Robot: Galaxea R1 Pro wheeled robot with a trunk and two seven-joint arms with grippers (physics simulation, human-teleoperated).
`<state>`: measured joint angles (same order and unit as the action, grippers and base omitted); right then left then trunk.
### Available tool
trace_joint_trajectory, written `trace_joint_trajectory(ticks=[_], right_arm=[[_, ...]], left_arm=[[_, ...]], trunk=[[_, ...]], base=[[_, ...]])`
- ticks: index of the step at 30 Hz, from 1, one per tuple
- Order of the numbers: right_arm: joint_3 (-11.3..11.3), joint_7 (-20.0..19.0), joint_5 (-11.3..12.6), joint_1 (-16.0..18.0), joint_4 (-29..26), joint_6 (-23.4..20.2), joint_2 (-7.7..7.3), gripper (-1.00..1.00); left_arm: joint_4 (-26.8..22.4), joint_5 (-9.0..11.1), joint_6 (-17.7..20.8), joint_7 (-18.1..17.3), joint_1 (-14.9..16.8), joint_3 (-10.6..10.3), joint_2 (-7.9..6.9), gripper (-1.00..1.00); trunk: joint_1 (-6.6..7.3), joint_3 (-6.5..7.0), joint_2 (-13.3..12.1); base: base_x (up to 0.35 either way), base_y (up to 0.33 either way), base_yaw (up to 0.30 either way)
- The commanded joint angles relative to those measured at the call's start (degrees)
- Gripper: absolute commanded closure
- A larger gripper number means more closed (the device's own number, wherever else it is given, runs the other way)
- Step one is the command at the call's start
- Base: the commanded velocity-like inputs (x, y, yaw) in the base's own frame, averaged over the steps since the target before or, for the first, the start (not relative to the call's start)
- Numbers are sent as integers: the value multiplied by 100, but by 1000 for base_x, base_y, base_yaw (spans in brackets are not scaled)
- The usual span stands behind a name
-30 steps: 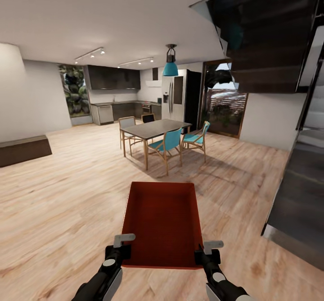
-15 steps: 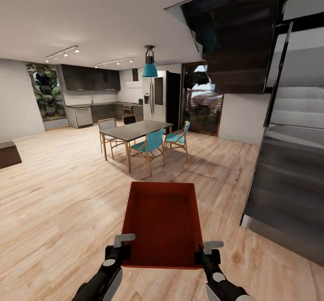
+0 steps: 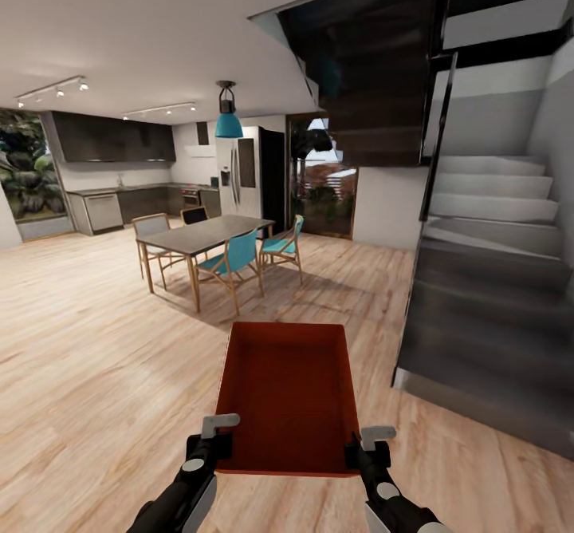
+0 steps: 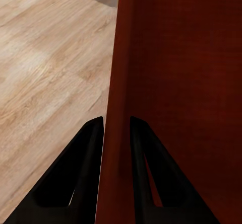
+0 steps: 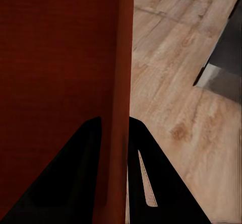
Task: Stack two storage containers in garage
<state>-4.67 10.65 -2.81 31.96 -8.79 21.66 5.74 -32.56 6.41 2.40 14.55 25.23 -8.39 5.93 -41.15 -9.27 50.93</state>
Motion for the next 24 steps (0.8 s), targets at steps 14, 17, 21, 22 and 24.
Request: trace_joint_trajectory(ticks=[14,17,21,22,24], right_arm=[[105,104,48,12,-9,286,-2,100],[106,104,44,12,-9,286,-2,100],[101,99,33,12,-9,281,-2,100],[100,99,29,12,-9,280,-2,100],[99,100,23,12,-9,278,-2,100]], left_arm=[[24,88,33,224,-1,-36,-30,100],[23,88,33,224,-1,-35,-30,100],[22,88,33,224,-1,-33,-30,100],[22,88,33,224,-1,-33,-30,100],[22,88,33,224,-1,-33,-30,100]], trunk=[[-1,11,6],[-1,11,6],[-1,11,6],[-1,11,6],[-1,11,6]], base=[[0,0,-189],[0,0,-5],[0,0,-1],[0,0,0],[0,0,0]])
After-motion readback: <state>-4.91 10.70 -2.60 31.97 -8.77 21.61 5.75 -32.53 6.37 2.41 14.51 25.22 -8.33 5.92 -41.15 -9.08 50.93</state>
